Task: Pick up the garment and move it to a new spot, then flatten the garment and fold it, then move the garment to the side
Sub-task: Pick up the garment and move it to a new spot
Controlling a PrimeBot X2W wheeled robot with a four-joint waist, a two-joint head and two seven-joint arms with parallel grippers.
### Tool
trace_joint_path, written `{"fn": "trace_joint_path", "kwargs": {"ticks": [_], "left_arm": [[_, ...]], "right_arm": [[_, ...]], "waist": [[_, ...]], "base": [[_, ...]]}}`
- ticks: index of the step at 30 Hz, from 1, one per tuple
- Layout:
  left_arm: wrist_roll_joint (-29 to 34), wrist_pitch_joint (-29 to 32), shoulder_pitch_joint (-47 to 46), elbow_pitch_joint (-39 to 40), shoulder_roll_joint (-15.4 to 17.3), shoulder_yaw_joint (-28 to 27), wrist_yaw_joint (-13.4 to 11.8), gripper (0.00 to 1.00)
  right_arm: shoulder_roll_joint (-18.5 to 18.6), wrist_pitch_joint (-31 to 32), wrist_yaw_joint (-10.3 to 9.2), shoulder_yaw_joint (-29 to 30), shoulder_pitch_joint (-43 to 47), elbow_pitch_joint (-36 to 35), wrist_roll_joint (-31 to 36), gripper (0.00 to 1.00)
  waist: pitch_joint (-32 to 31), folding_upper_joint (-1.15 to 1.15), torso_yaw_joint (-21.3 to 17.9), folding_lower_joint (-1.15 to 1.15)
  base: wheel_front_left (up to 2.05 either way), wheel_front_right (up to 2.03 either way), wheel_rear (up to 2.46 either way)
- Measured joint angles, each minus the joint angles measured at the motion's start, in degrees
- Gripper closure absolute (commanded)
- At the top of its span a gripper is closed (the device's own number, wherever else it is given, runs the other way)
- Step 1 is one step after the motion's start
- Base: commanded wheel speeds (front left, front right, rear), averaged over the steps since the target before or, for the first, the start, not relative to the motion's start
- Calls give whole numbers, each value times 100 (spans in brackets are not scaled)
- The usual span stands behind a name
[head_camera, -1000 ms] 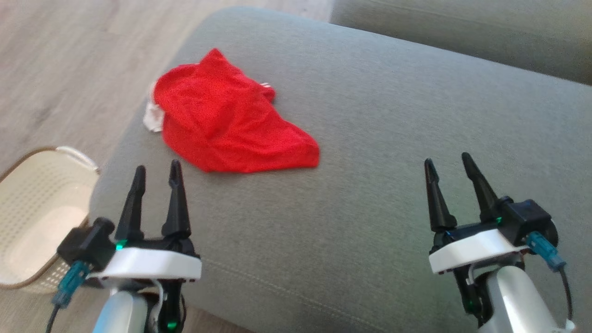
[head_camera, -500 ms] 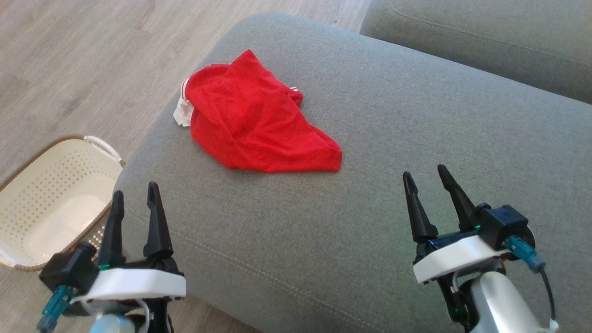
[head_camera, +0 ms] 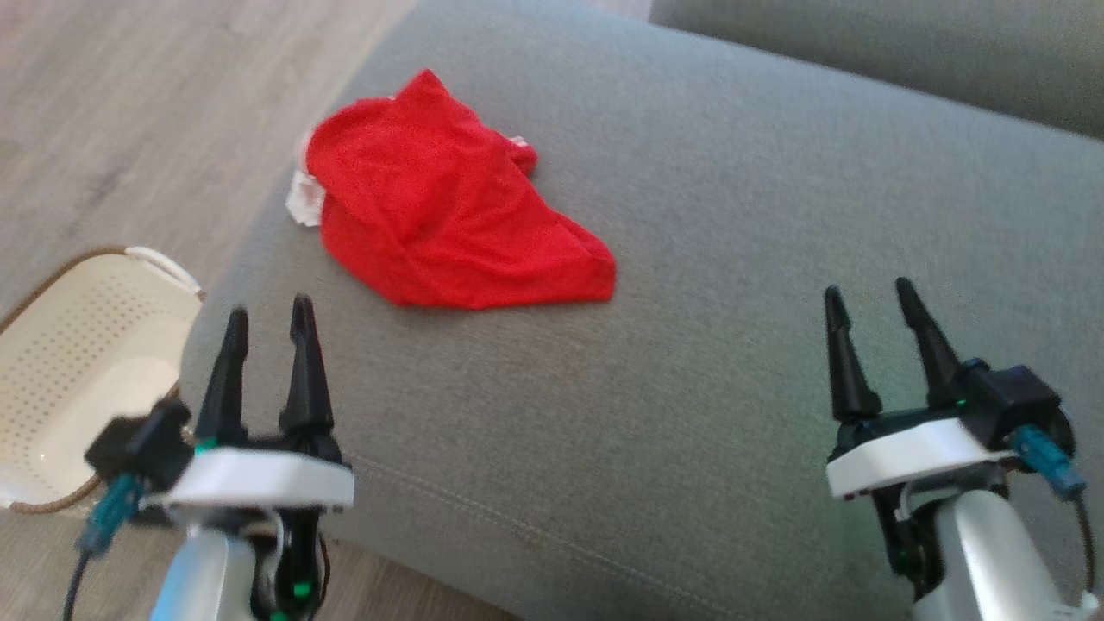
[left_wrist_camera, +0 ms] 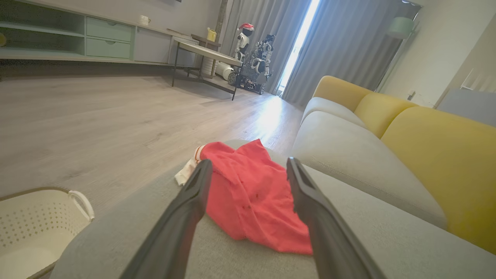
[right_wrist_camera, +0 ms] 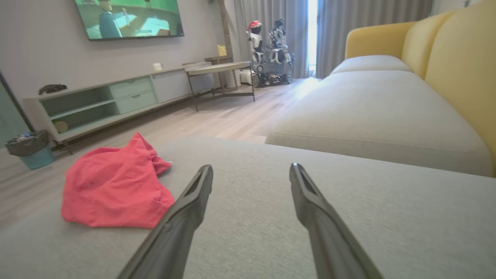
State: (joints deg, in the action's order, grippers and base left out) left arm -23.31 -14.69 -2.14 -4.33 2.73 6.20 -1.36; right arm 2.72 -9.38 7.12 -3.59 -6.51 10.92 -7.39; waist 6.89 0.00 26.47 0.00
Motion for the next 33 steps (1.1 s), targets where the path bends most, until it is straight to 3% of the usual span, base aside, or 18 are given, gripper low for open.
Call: {"fn": "trace_joint_path", "kwargs": {"ticks": [10, 18, 27, 28, 29, 30, 33], "left_arm": [[433, 0, -1303, -1190, -11, -112, 427, 0], [544, 411, -2538, -2710, 203, -75, 468, 0], [535, 605, -3161, -3811, 233, 52, 544, 0], [535, 612, -3203, -3930, 234, 65, 549, 23], [535, 611, -3242, -4031, 236, 67, 573, 66], [534, 575, -3314, -4166, 248, 63, 591, 100], [514, 389, -3386, -4291, 259, 46, 591, 100]], "right_arm": [[3, 245, 0, 347, -259, -609, 367, 0], [5, 498, -1, 298, -470, -1417, 369, 0], [8, 695, 0, 60, -499, -1796, 276, 0], [8, 695, -1, 63, -504, -1817, 275, 0], [8, 695, 0, 67, -513, -1824, 269, 0], [8, 695, 0, 76, -524, -1825, 240, 0], [8, 693, -1, 108, -525, -1808, 238, 0]], "waist": [[755, 0, -561, 1], [1356, 0, -986, 1], [1741, 0, -1235, 1], [1762, 0, -1254, 1], [1778, 0, -1269, 1], [1782, 0, -1285, 1], [1737, 0, -1282, 0]], "base": [[0, 0, 0], [0, 0, 0], [0, 0, 0], [0, 0, 0], [0, 0, 0], [0, 0, 0], [0, 0, 0]]}}
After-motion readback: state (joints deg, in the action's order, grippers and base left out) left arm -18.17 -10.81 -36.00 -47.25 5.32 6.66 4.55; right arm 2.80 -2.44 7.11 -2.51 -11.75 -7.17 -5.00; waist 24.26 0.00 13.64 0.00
